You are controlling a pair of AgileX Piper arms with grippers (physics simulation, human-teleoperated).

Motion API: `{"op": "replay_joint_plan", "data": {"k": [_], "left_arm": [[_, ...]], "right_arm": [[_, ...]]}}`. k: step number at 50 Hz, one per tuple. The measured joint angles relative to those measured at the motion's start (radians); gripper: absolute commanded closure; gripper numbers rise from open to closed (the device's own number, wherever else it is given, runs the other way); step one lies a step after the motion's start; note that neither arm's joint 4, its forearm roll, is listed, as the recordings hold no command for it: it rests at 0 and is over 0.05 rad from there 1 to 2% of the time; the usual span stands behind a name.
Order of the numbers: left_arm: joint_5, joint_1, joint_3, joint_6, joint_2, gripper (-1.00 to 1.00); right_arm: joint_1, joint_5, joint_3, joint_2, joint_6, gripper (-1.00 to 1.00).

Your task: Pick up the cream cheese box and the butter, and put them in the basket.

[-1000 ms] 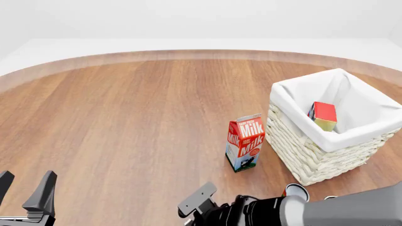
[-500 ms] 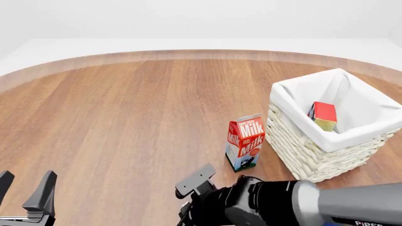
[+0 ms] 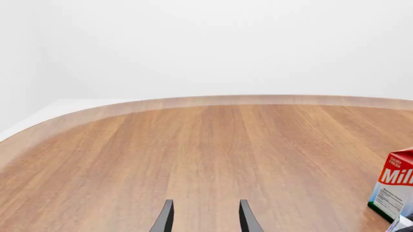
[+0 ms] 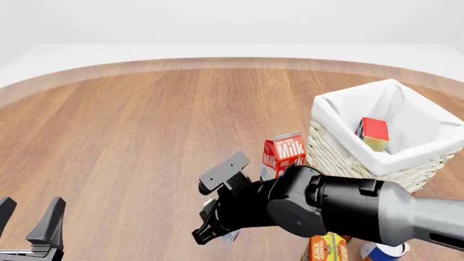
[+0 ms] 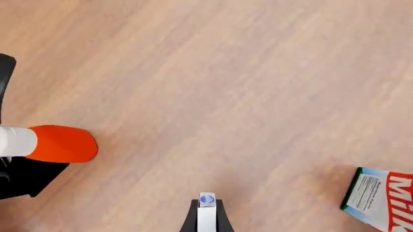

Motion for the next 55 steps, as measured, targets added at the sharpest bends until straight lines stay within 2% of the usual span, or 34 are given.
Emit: {"op": "replay_joint_plan", "data": {"k": [28, 45, 55], "left_arm": [[0.000, 0.000, 0.000, 0.000, 0.000, -1.00], [0.000, 0.000, 0.000, 0.000, 0.000, -1.00], [0.000, 0.000, 0.000, 0.000, 0.000, -1.00]], "right_arm": [[-0.100, 0.154, -0.163, -0.196, -0.112, 1.00], [-0.189, 0.202, -0.225, -0.305, -0.141, 1.00], [-0.270, 0.245, -0.276, -0.372, -0.165, 1.00]]}}
